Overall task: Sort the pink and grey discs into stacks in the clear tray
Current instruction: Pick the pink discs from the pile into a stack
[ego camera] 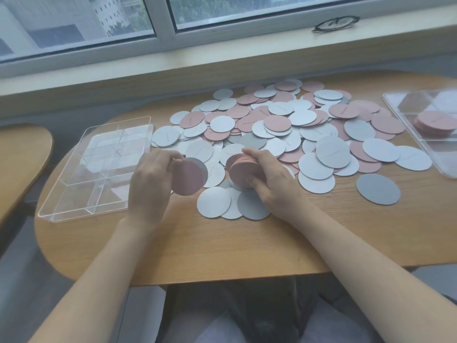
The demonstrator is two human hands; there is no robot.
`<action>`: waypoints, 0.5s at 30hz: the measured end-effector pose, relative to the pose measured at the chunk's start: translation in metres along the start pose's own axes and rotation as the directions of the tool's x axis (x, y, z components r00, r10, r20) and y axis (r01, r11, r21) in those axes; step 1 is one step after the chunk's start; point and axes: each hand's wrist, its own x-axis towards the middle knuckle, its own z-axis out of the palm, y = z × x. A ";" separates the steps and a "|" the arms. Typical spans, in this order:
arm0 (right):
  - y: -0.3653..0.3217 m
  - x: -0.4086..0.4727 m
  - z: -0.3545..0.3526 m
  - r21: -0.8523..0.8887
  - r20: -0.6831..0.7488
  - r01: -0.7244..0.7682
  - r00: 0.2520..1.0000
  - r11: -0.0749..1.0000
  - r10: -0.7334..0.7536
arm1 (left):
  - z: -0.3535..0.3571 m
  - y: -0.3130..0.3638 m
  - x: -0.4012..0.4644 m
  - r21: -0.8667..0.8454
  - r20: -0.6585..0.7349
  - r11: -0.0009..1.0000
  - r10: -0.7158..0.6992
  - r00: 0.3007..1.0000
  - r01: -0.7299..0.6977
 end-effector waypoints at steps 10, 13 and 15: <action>0.001 0.001 0.001 -0.008 -0.003 0.005 1.000 1.000 -0.005 | 0.001 -0.004 -0.006 0.103 0.039 0.990 -0.104 0.994 0.100; 0.002 0.001 0.001 -0.011 -0.002 0.009 1.000 1.000 -0.009 | 0.002 0.006 -0.004 -0.013 0.006 0.997 -0.077 0.997 0.077; 0.002 0.001 0.001 -0.012 0.002 0.012 1.000 1.000 -0.012 | 0.004 0.018 -0.005 -0.210 0.055 0.962 -0.166 0.985 0.174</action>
